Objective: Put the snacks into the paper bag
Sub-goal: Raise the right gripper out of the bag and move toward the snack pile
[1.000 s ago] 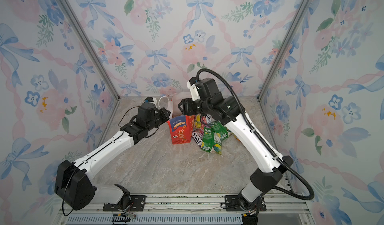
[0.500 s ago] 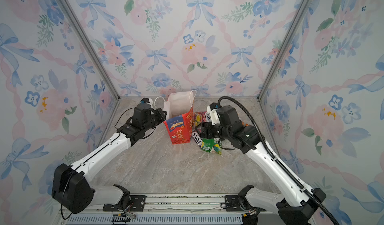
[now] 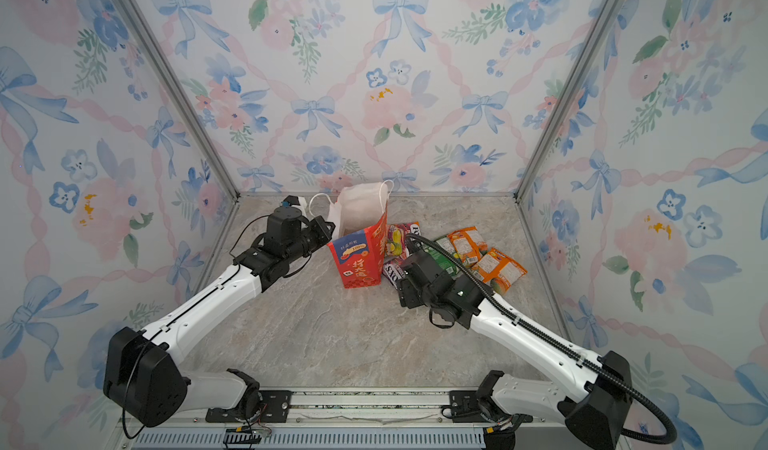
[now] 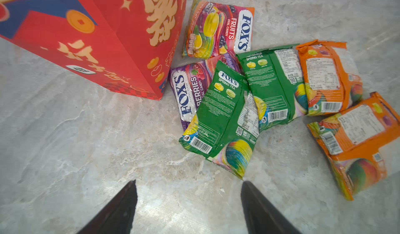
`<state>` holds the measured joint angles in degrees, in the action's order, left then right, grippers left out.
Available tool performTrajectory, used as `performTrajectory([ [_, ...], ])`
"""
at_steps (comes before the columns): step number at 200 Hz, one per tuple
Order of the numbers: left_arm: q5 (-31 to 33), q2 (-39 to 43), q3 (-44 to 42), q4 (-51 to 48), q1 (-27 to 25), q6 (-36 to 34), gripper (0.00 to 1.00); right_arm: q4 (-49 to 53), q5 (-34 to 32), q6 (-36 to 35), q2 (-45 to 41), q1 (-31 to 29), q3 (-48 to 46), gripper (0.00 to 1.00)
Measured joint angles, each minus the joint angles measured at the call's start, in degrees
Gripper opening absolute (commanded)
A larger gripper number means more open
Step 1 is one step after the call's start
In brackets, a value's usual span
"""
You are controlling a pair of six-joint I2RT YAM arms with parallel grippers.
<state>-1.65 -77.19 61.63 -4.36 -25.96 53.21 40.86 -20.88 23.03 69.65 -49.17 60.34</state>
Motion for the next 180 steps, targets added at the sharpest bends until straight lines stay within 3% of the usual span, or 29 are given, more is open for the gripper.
performTrajectory([
  [25,-0.39,0.00,-0.24,0.09,0.26,0.00,0.00,2.69,-5.95,0.81,7.69,-3.39,1.57,0.83],
  [78,-0.68,0.66,-1.97,1.68,0.74,0.02,0.00,6.36,-11.08,4.13,17.31,-7.78,5.29,0.87],
  [180,-1.84,1.29,-3.30,2.58,2.40,0.00,0.00,3.21,-14.84,7.43,21.16,-10.45,1.40,0.89],
])
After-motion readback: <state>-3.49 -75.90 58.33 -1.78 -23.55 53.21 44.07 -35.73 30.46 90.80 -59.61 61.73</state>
